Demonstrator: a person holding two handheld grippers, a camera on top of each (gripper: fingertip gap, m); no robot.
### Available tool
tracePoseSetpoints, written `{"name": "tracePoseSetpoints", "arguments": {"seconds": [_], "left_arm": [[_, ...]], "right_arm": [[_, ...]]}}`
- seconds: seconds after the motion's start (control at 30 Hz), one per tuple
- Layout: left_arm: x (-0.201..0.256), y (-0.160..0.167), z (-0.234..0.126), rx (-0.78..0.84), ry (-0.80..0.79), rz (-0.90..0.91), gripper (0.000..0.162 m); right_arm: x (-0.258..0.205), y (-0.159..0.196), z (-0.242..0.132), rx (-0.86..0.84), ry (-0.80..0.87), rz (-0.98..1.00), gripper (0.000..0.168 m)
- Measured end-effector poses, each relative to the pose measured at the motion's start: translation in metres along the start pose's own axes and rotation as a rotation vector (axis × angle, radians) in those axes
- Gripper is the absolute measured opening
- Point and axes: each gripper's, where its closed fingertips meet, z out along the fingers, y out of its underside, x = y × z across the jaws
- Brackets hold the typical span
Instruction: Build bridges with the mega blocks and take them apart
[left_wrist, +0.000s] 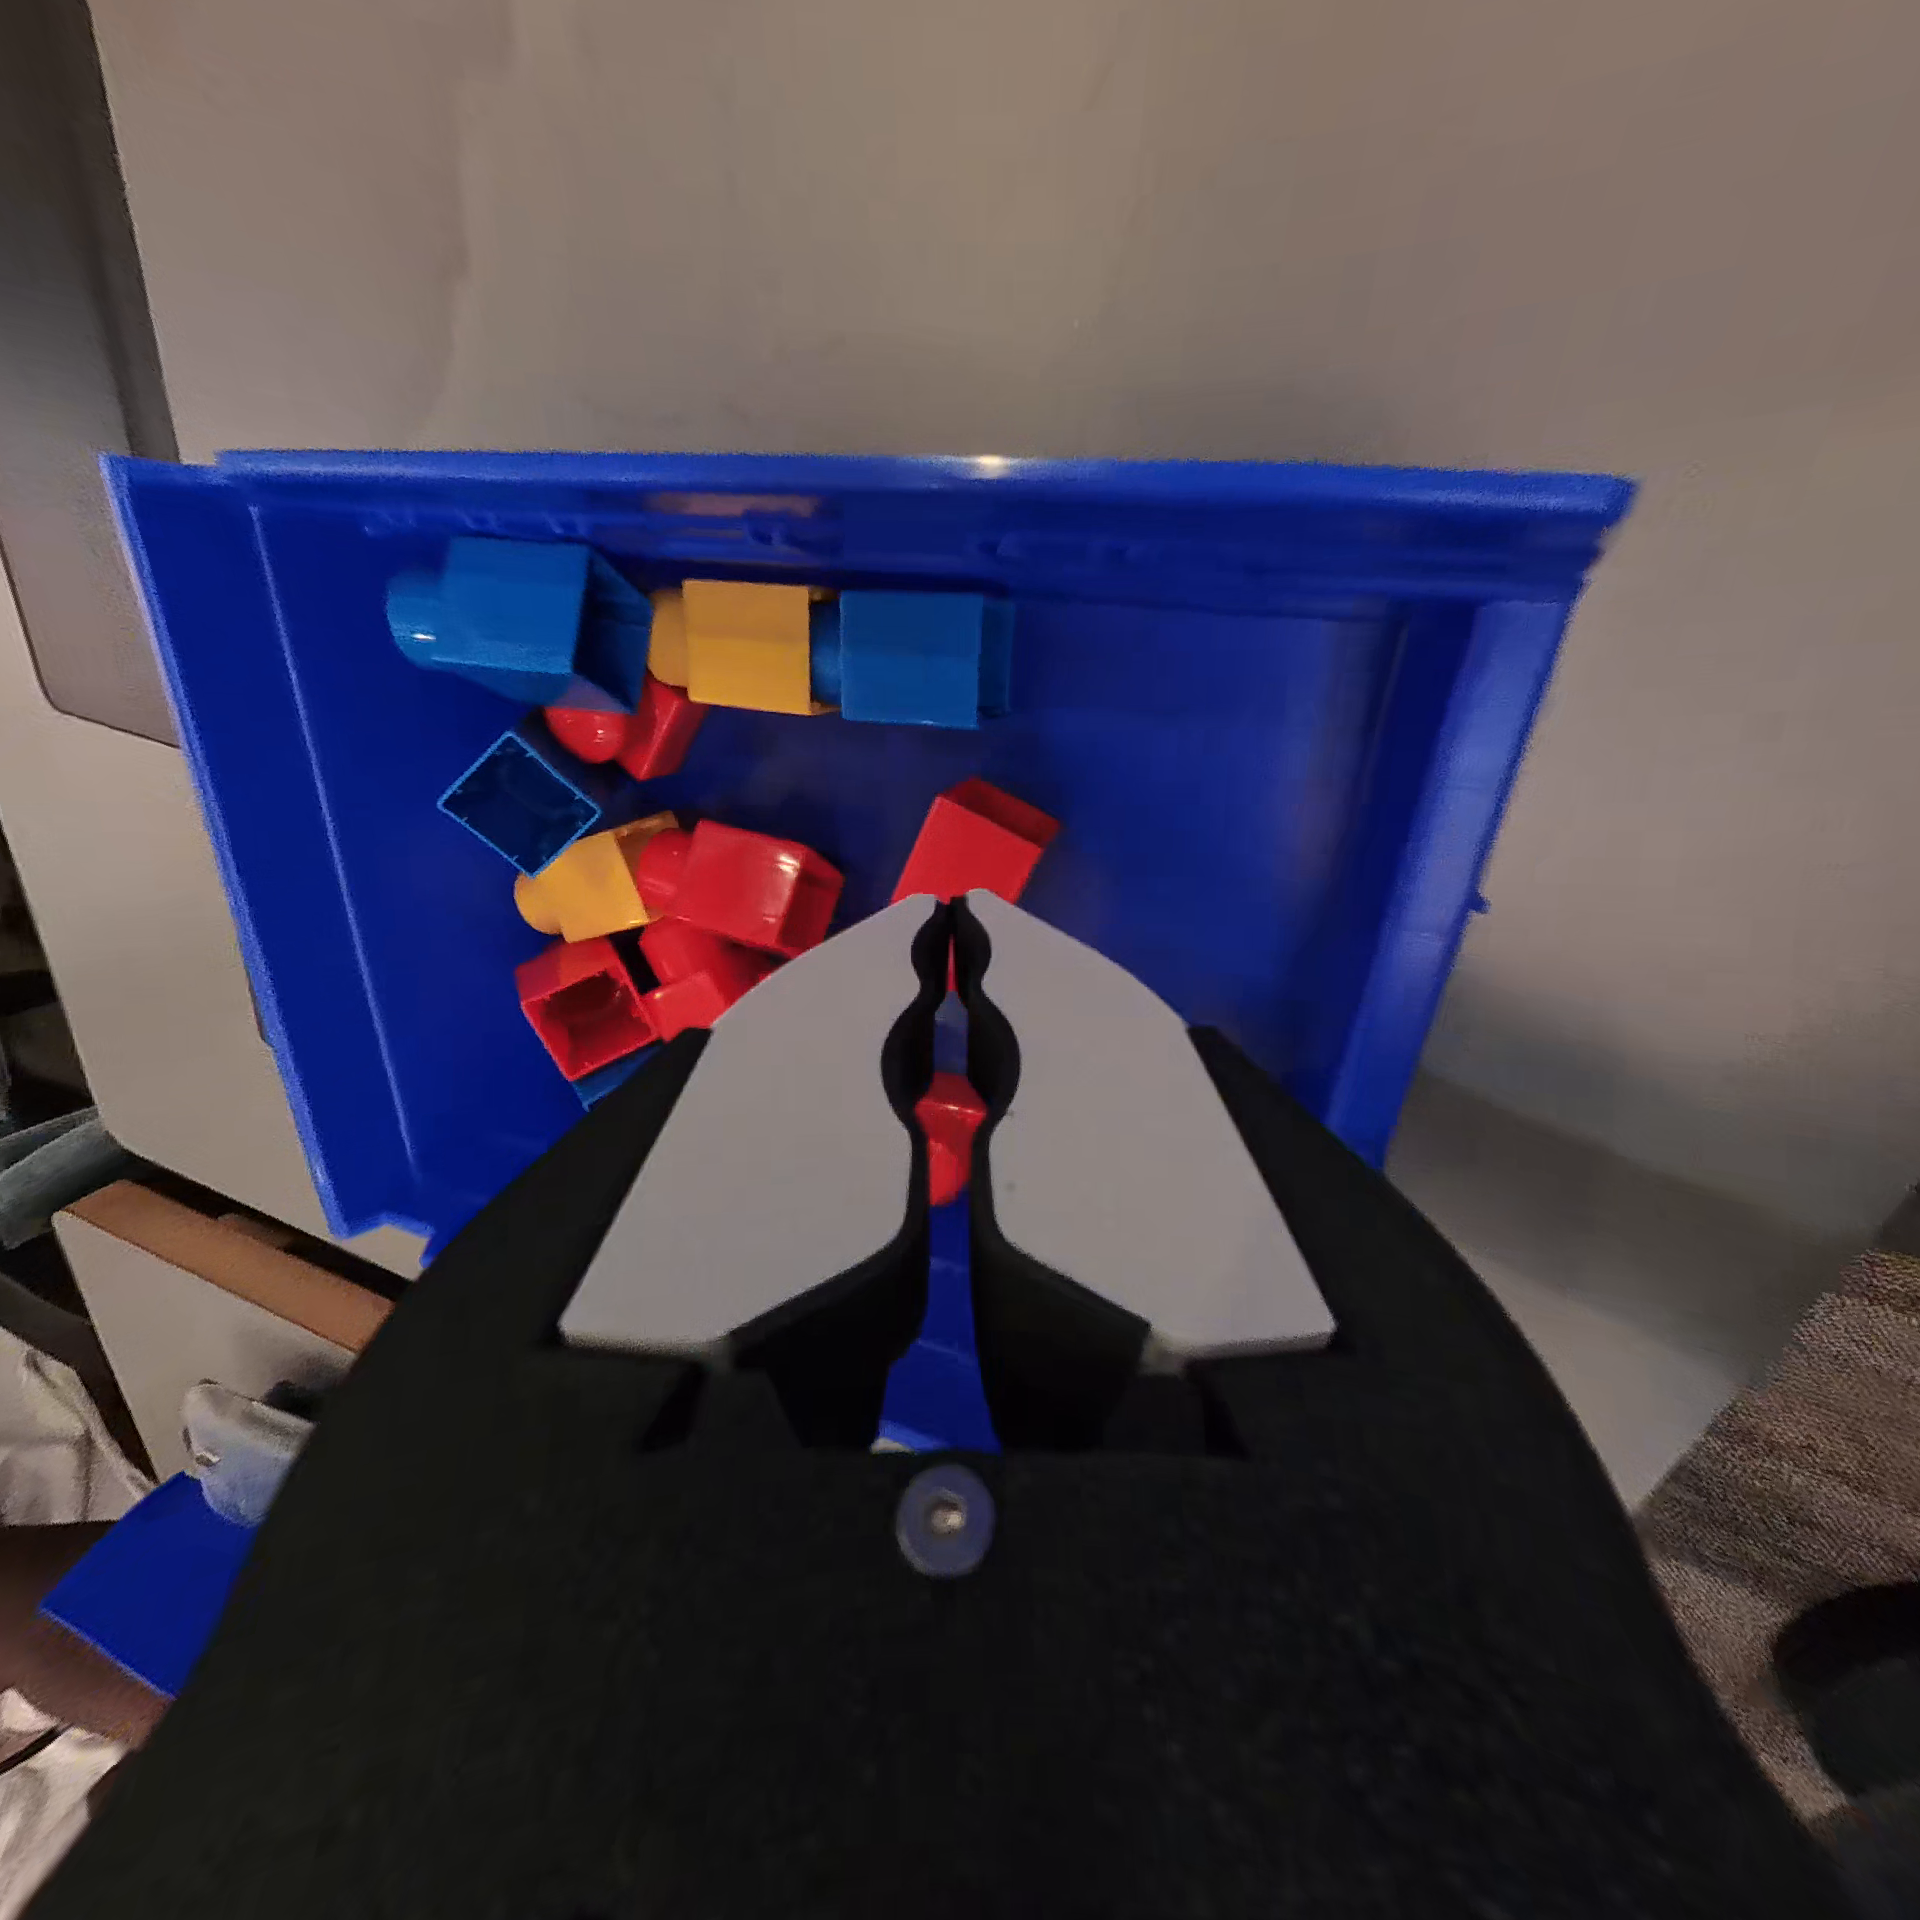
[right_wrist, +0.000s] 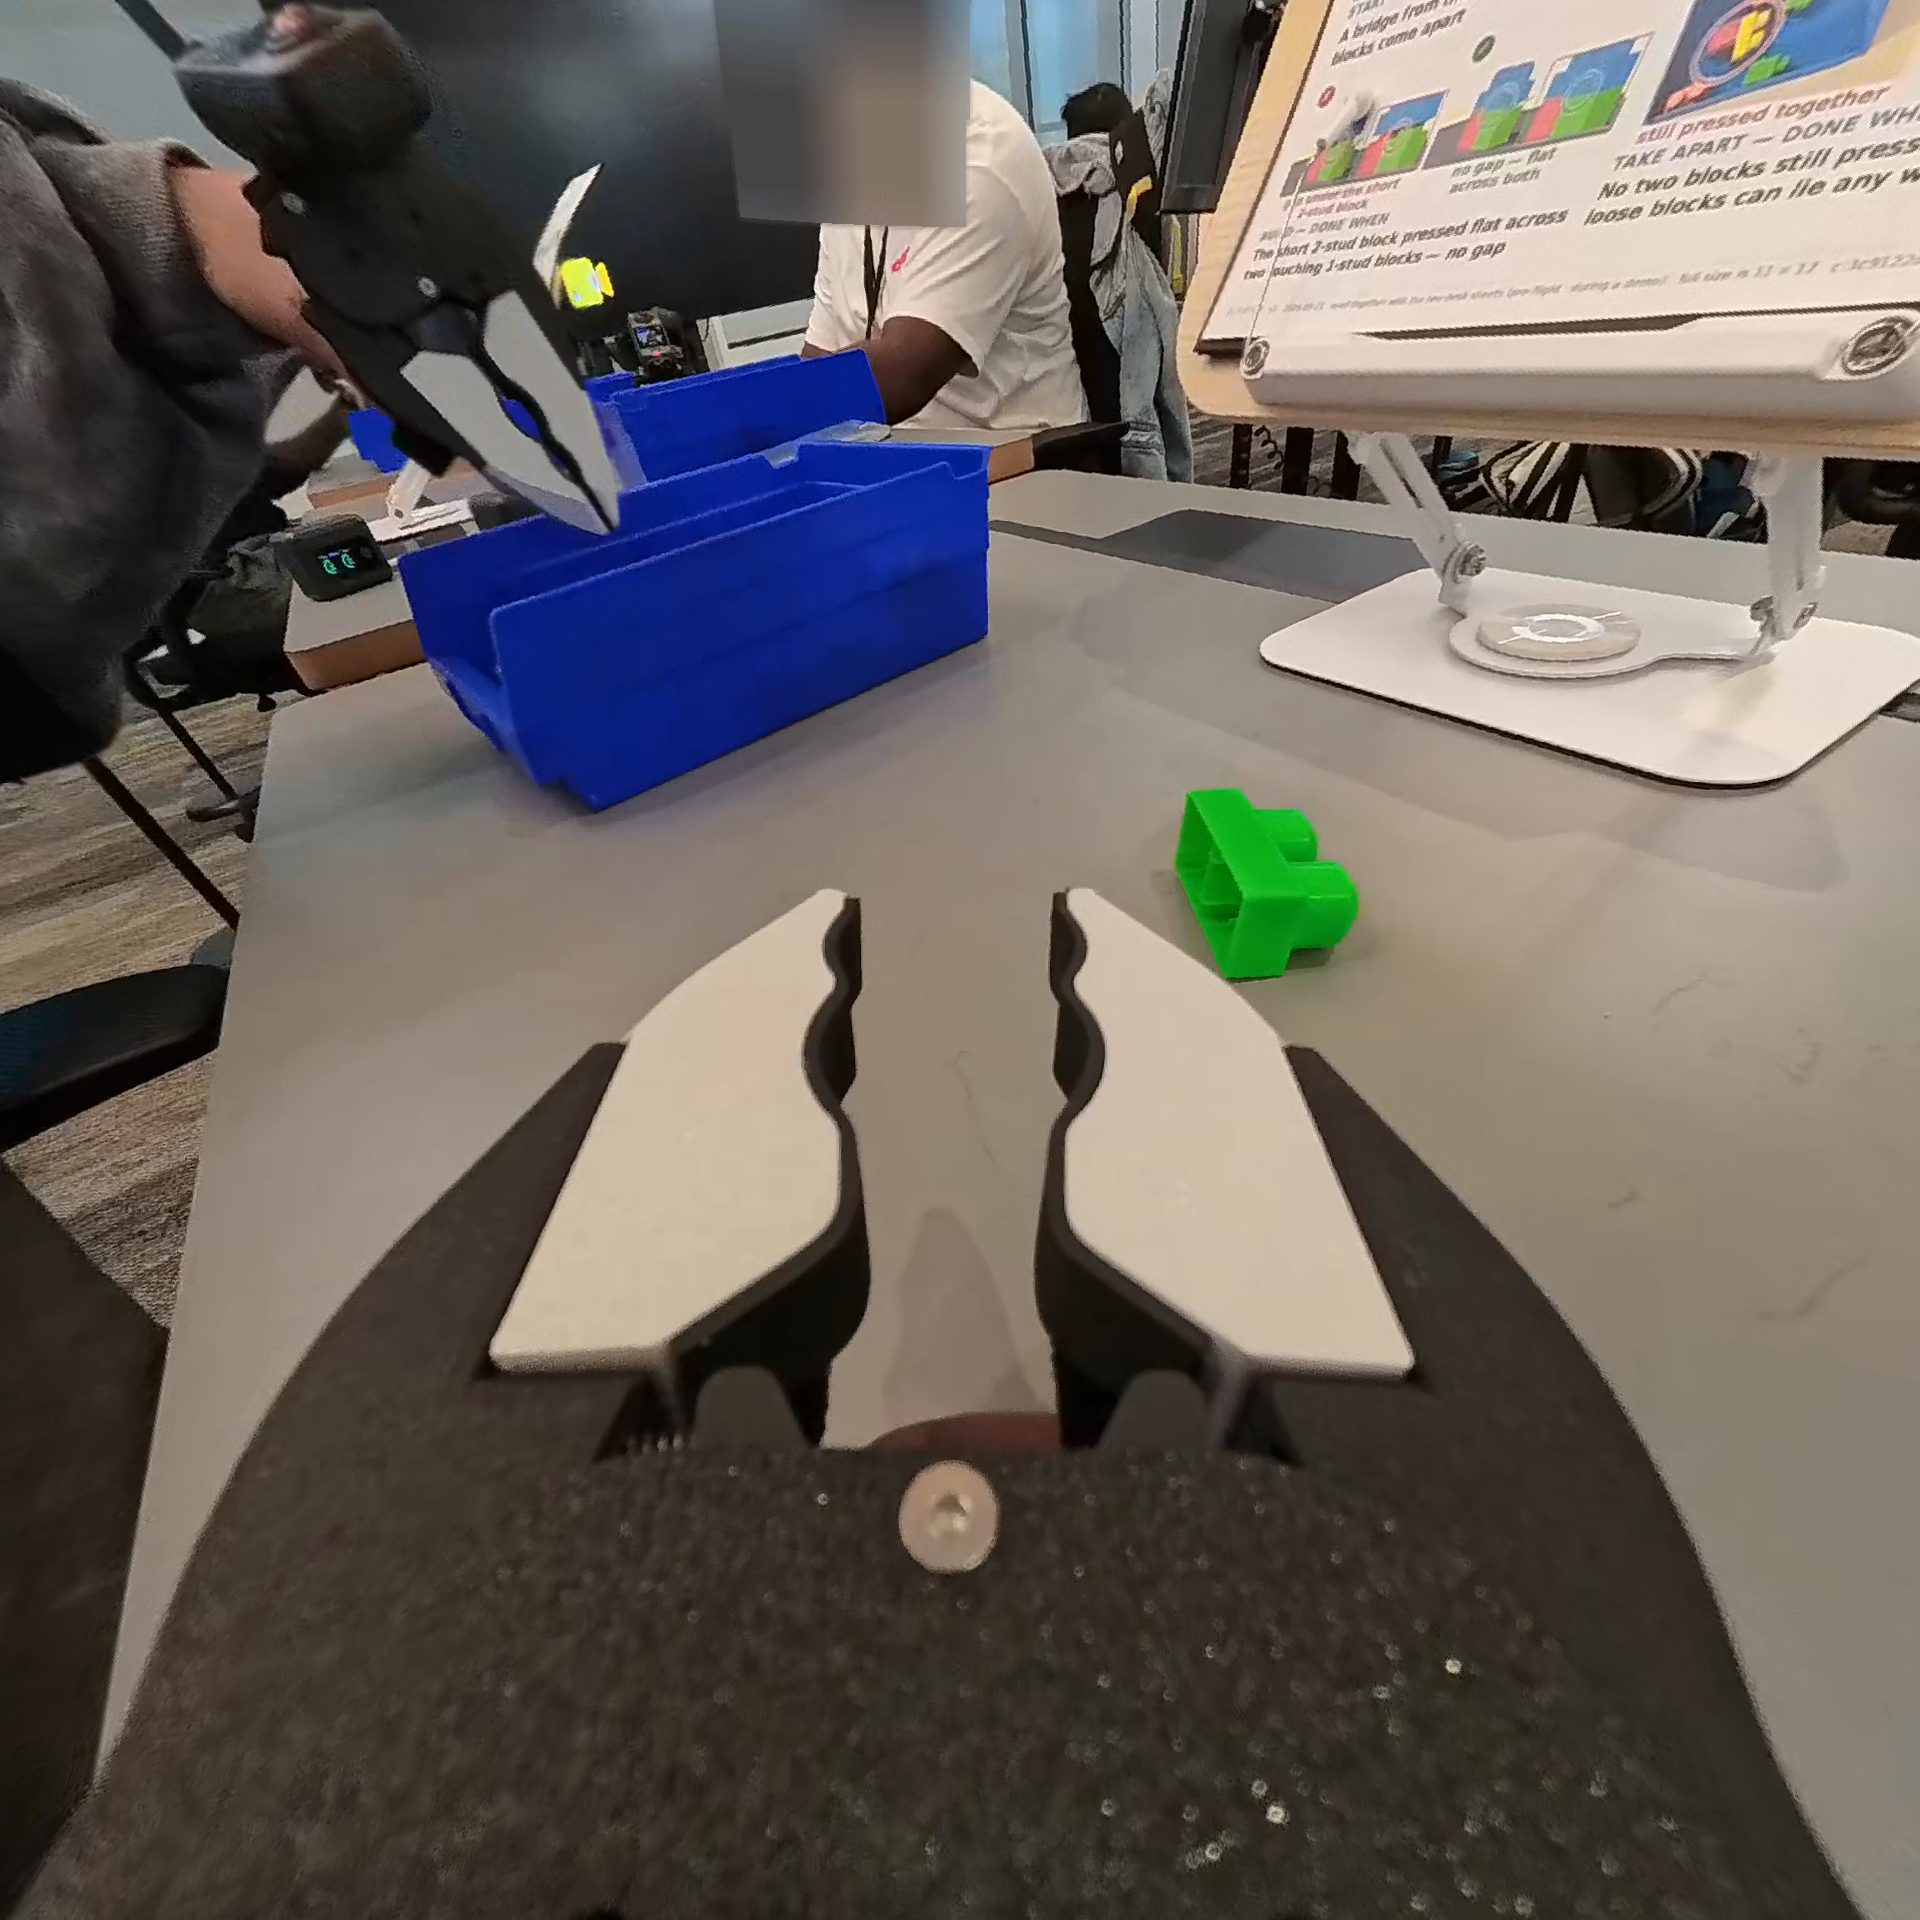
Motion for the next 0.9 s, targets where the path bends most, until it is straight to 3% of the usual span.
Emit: {"name": "tracePoseSetpoints", "arguments": {"seconds": [0.13,0.2,0.3,0.33,0.43,0.6,0.67,0.77,0.9], "left_arm": [[0.013,0.005,-0.005,-0.045,-0.026,0.023,0.002],[0.006,0.014,0.0,-0.112,-0.071,-0.058,0.01],[-0.009,0.032,0.017,-0.216,-0.116,-0.457,0.059],[-0.01,0.033,0.024,-0.203,-0.112,-0.604,0.064],[-0.009,0.031,0.037,-0.135,-0.081,-0.863,0.062],[-0.003,0.032,0.061,-0.135,-0.059,-0.995,0.065],[0.0,0.037,0.073,-0.161,-0.059,-1.026,0.069],[0.003,0.049,0.085,-0.203,-0.065,-1.048,0.06],[0.001,0.041,0.069,-0.165,-0.021,-1.006,0.059]], "right_arm": [[-0.002,0.001,0.001,-0.009,-0.004,-0.011,0.035],[-0.002,0.002,0.002,-0.017,-0.005,-0.013,0.035],[-0.002,0.002,0.002,-0.02,-0.007,-0.008,0.034],[-0.002,0.002,0.002,-0.02,-0.008,-0.004,0.034],[-0.001,0.002,0.002,-0.02,-0.012,0.004,0.034],[-0.005,0.003,0.003,-0.027,-0.025,-0.005,0.034],[-0.007,0.004,0.003,-0.03,-0.028,-0.016,0.034],[-0.009,0.005,0.004,-0.041,-0.032,-0.027,0.035],[-0.009,0.004,0.003,-0.034,-0.03,-0.022,0.034]]}}
